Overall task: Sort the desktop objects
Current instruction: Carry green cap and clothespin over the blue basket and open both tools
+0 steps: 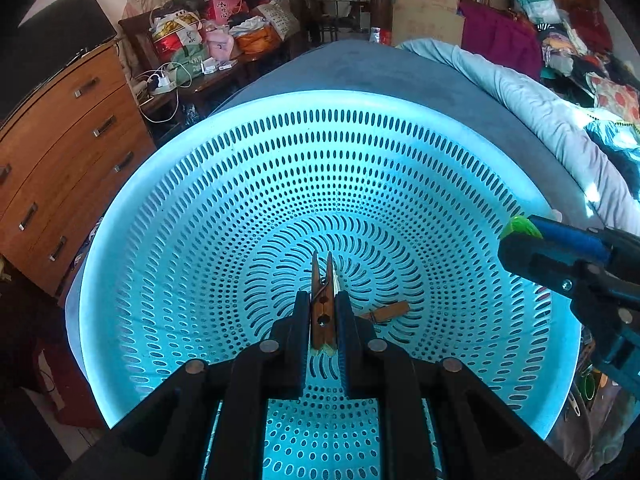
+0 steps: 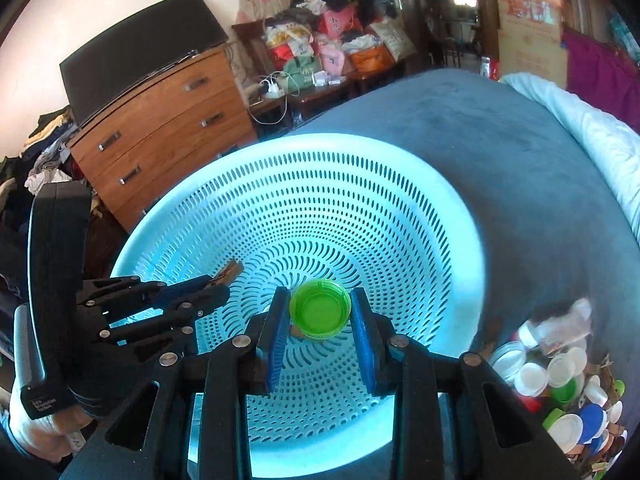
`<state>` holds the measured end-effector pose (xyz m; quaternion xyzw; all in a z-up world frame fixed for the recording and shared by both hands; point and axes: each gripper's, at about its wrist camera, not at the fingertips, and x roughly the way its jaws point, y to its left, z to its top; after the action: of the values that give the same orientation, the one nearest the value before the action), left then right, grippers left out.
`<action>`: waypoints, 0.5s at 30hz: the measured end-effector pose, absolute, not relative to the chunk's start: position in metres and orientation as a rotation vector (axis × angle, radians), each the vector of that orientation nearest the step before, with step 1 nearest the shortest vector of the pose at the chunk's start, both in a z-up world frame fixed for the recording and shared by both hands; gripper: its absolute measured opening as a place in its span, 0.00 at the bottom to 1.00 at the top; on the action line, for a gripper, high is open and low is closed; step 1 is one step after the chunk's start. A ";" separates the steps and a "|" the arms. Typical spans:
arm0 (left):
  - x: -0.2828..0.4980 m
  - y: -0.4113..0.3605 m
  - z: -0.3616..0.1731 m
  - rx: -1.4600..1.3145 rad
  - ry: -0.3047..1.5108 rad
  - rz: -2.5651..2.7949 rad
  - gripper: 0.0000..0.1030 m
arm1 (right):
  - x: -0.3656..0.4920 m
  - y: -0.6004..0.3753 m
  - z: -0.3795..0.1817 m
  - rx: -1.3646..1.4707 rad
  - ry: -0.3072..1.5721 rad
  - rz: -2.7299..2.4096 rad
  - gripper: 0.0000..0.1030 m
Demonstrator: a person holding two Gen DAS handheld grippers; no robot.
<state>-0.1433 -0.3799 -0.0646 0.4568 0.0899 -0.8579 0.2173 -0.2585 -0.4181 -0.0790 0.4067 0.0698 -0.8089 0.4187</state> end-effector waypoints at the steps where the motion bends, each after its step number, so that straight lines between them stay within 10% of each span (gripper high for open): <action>1: -0.143 -0.379 -0.064 1.263 0.244 -2.377 0.13 | -0.258 -0.418 -0.081 1.022 0.177 -2.026 0.28; 15: -0.144 -0.378 -0.069 1.281 0.267 -2.327 0.28 | -0.255 -0.424 -0.081 1.004 0.164 -2.030 0.51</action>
<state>-0.1437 -0.3785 -0.0691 0.4665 0.0974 -0.8475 0.2340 -0.2546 -0.4244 -0.0812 0.4008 0.0655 -0.8105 0.4220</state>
